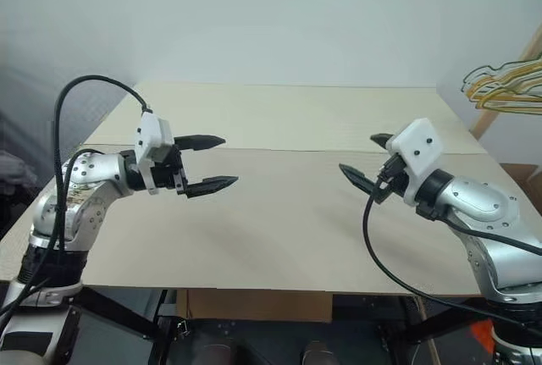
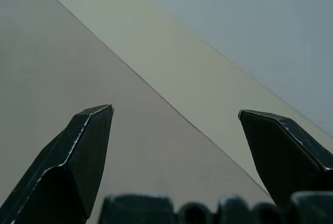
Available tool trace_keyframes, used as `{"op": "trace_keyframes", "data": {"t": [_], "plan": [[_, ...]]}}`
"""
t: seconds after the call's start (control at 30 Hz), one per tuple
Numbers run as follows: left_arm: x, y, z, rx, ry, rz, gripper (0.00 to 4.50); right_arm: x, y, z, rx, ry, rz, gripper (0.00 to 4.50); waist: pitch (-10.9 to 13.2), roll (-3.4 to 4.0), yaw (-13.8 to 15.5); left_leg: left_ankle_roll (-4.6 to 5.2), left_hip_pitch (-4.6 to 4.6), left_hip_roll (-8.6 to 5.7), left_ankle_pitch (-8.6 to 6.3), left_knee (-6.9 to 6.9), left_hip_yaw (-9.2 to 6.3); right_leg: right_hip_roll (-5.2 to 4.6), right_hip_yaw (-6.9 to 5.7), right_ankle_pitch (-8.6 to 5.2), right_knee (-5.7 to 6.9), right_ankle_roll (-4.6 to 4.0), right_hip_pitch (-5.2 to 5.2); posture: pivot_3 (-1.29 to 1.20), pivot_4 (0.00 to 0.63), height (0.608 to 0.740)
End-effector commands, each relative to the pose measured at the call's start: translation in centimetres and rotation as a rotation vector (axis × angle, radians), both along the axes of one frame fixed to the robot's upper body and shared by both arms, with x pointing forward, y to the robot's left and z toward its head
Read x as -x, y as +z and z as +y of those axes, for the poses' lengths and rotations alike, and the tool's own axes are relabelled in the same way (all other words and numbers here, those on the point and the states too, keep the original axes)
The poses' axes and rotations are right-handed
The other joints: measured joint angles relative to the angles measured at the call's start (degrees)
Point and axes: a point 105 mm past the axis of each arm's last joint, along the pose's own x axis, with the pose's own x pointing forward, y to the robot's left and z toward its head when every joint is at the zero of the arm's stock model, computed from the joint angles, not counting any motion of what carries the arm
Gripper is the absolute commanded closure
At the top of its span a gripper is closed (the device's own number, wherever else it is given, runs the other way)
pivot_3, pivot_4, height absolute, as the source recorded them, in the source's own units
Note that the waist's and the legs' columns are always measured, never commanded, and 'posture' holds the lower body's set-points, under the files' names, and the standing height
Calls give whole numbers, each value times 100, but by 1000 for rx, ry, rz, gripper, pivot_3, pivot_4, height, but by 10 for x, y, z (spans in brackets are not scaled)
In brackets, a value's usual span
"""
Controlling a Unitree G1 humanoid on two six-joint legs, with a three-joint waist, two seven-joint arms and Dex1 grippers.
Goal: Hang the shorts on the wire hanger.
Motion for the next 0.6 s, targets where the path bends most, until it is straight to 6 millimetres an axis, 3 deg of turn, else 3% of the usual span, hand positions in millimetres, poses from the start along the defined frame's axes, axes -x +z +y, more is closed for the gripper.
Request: {"op": "trace_keyframes", "data": {"t": [0.03,0.3,0.6], "plan": [[6,3,3,-11,-1,-22,0,4,11,0,37,19,-53,31,0,0,76,0,-6,0,0,0,-1,0,-1,0,2,-4,-6,204,0,740],[11,-1,7,-54,-10,5,0,14,-2,-3,59,13,-18,31,-1,-3,263,0,-20,-2,0,5,-5,0,-11,1,3,-9,-13,231,0,740],[13,-5,9,-97,-12,11,0,16,-5,1,66,28,-19,31,-2,-4,285,-1,-17,-1,1,22,-6,2,-14,2,16,-9,-10,237,0,740]]}}
